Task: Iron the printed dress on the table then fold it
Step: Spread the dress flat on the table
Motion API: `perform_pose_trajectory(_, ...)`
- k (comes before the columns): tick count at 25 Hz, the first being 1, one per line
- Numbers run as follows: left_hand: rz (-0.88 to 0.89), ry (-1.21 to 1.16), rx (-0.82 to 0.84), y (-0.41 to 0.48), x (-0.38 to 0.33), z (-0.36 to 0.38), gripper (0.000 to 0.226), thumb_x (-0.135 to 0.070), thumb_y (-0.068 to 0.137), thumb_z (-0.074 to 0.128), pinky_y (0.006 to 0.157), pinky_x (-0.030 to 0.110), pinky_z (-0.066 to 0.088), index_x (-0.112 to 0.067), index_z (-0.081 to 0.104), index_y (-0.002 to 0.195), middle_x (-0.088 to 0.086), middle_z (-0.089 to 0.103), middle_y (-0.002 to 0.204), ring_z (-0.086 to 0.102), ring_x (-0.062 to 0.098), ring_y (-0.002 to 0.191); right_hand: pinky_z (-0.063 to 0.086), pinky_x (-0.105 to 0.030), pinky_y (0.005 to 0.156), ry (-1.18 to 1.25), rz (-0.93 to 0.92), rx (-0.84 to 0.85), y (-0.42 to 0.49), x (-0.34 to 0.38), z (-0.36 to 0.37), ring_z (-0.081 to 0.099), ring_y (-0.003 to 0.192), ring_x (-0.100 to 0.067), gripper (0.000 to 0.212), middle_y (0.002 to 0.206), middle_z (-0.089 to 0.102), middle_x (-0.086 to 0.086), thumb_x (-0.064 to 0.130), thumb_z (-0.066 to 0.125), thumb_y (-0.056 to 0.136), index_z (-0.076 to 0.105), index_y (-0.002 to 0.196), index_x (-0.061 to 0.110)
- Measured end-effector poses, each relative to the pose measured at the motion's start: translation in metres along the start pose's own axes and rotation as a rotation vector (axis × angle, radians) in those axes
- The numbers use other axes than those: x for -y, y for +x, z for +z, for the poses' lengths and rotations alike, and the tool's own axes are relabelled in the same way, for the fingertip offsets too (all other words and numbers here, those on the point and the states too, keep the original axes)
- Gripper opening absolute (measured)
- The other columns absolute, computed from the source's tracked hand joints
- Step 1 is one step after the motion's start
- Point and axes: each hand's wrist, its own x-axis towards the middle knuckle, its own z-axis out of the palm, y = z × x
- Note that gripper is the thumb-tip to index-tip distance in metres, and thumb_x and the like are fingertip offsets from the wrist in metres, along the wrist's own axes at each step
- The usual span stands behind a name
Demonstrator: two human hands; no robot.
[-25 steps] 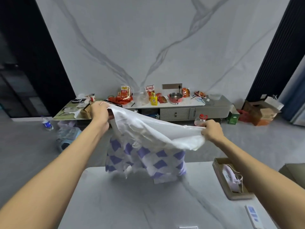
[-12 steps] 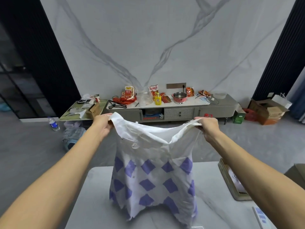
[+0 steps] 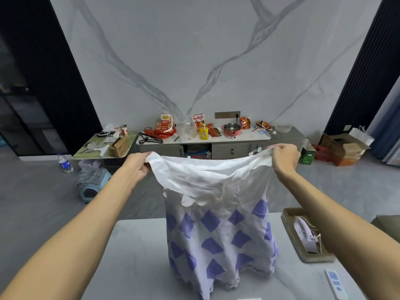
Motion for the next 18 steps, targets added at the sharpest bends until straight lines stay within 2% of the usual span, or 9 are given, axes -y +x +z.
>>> perform_pose_trajectory(2,0.07,0.148,-0.169,-0.005,0.014,0.004,0.015,0.0,0.085,0.053,0.049,0.029,0.044,-0.003,0.06,0.072,0.015,0.058,0.081,0.052,0.028,0.066,0.048,-0.026,0.071,-0.112,-0.081,0.052,-0.011,-0.016,0.001,0.062,0.078,-0.022,0.029,0.085,0.072,-0.011,0.006,0.05,0.078,0.077,0.089,0.009)
perform_pose_trajectory(4,0.249,0.344,-0.327,-0.017,0.026,0.007,0.005,-0.009,0.075,0.063,0.063,0.03,0.039,-0.006,0.066,0.072,0.01,0.06,0.08,0.051,0.027,0.076,0.052,-0.029,0.071,-0.244,-0.184,0.084,-0.017,-0.032,0.005,0.064,0.077,-0.024,0.023,0.083,0.073,-0.01,0.011,0.056,0.077,0.077,0.088,0.01)
perform_pose_trajectory(7,0.373,0.395,-0.207,-0.018,0.028,0.012,0.01,-0.006,0.069,0.066,0.065,0.026,0.038,-0.016,0.068,0.068,0.003,0.064,0.073,0.057,0.024,0.077,0.046,-0.025,0.066,-0.354,-0.231,0.097,-0.015,-0.048,0.006,0.059,0.074,-0.023,0.018,0.085,0.072,-0.011,0.005,0.059,0.077,0.074,0.084,0.011)
perform_pose_trajectory(9,0.39,0.475,-0.163,-0.006,0.025,0.011,0.02,-0.002,0.07,0.066,0.065,0.027,0.04,-0.021,0.067,0.068,0.005,0.069,0.08,0.063,0.028,0.083,0.041,-0.023,0.068,-0.391,-0.248,0.107,-0.016,-0.051,0.004,0.056,0.075,-0.023,0.019,0.089,0.072,-0.011,0.003,0.058,0.081,0.075,0.089,0.009)
perform_pose_trajectory(11,0.451,0.601,-0.166,0.002,0.02,0.006,0.025,0.0,0.073,0.058,0.067,0.033,0.044,-0.024,0.064,0.067,0.006,0.069,0.088,0.062,0.031,0.09,0.044,-0.028,0.073,-0.388,-0.24,0.095,-0.018,-0.048,0.005,0.061,0.085,-0.03,0.021,0.094,0.071,-0.014,0.007,0.054,0.087,0.074,0.094,0.009)
perform_pose_trajectory(13,0.522,0.687,-0.148,0.002,0.011,0.0,0.03,0.006,0.076,0.051,0.076,0.031,0.044,-0.02,0.066,0.082,0.0,0.061,0.098,0.055,0.022,0.098,0.048,-0.035,0.077,-0.292,-0.077,0.018,-0.011,-0.04,0.005,0.059,0.092,-0.038,0.027,0.099,0.069,-0.019,0.008,0.049,0.087,0.073,0.098,0.009)
perform_pose_trajectory(15,0.48,0.705,-0.115,0.005,0.0,-0.006,0.035,0.009,0.077,0.05,0.079,0.029,0.042,-0.013,0.07,0.096,-0.002,0.058,0.099,0.049,0.017,0.099,0.055,-0.04,0.071,-0.015,0.236,-0.004,0.001,-0.029,0.005,0.062,0.088,-0.036,0.028,0.104,0.067,-0.019,0.005,0.054,0.081,0.074,0.1,0.008)
perform_pose_trajectory(16,0.396,0.67,-0.085,0.009,-0.005,-0.009,0.03,0.01,0.076,0.052,0.072,0.028,0.042,-0.007,0.071,0.092,0.001,0.06,0.09,0.05,0.019,0.092,0.057,-0.038,0.068,0.135,0.342,0.016,0.005,-0.025,0.005,0.064,0.085,-0.034,0.027,0.104,0.068,-0.017,0.003,0.058,0.076,0.074,0.098,0.008)
perform_pose_trajectory(18,0.202,0.542,0.023,0.014,-0.012,-0.018,0.014,0.008,0.078,0.056,0.057,0.028,0.041,0.0,0.068,0.08,0.009,0.06,0.074,0.055,0.023,0.077,0.055,-0.034,0.065,0.292,0.355,0.107,0.01,-0.019,0.007,0.067,0.084,-0.033,0.026,0.092,0.072,-0.013,-0.003,0.059,0.064,0.076,0.078,0.009)
